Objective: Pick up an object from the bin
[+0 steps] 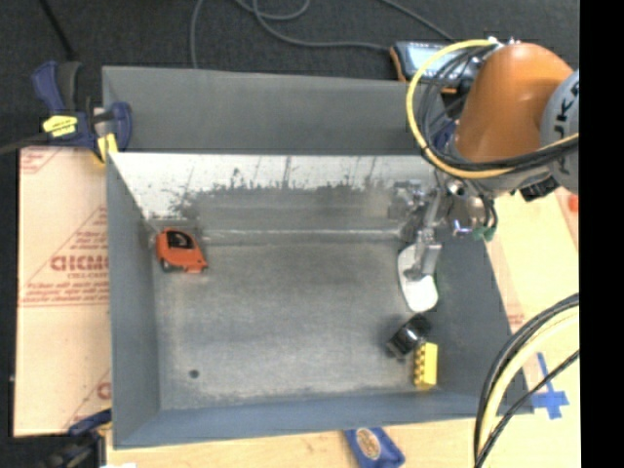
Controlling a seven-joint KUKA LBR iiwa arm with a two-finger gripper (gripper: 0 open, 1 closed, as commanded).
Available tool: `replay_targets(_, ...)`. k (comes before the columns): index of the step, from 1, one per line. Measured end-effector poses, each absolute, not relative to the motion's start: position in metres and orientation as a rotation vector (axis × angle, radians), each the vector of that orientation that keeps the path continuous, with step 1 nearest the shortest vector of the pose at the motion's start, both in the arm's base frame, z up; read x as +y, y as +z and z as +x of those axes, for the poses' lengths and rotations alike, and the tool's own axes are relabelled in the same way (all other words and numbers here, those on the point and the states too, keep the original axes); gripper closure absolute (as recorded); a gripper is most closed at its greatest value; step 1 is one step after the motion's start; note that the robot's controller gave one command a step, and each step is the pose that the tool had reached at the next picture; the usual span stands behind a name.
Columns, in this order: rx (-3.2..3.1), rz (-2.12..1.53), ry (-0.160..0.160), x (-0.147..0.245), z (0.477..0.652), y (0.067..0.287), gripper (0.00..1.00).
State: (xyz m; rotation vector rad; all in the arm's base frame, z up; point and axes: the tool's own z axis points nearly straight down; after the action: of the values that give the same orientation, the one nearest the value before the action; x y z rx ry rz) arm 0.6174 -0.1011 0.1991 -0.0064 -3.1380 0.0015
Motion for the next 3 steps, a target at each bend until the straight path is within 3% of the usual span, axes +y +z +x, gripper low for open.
replay_targets(1,-3.146,-0.004,0.003,-0.101,0.619,0.204,0.0)
replay_targets(2,-3.144,0.149,0.003,-0.092,0.577,0.132,0.0)
replay_targets(3,-3.137,0.166,-0.001,-0.072,0.524,0.153,0.0)
